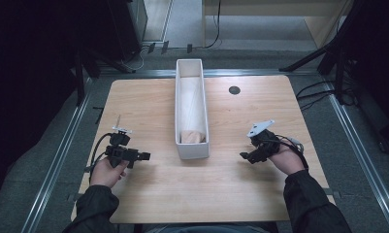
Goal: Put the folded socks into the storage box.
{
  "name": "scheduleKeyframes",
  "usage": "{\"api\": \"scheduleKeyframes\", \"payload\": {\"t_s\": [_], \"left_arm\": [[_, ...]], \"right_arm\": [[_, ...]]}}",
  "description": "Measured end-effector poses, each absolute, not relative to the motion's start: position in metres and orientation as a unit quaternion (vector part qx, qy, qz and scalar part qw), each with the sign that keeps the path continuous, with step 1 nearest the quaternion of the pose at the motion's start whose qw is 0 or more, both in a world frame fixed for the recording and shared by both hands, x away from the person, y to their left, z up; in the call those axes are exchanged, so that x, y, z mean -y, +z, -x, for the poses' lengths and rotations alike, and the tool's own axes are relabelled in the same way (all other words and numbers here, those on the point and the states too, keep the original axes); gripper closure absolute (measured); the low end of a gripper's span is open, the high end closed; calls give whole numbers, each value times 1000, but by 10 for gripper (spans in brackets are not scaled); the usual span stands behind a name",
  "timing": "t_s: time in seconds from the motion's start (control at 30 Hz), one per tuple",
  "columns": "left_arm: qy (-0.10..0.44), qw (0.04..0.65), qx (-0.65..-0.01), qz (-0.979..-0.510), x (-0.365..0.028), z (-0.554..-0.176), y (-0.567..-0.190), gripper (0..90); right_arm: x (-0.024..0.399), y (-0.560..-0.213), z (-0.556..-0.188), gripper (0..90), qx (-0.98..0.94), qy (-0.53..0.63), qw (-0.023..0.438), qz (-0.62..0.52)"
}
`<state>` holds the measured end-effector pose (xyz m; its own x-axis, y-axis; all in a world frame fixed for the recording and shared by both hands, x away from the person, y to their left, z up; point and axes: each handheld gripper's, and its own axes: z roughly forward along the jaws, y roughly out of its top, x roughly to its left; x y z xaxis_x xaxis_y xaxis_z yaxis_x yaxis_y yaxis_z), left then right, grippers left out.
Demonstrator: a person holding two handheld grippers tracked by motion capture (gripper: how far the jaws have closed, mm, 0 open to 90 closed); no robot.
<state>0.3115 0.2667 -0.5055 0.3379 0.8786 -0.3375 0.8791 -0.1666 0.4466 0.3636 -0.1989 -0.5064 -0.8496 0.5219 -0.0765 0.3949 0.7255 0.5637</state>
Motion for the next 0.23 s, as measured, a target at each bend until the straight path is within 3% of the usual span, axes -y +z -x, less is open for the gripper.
{"api": "scheduleKeyframes", "payload": {"t_s": [0.23], "left_arm": [[-10, 286, -572, -768, -264, -313, -508, 314]], "right_arm": [[199, -506, -364, 219, -921, 275, 115, -250]]}}
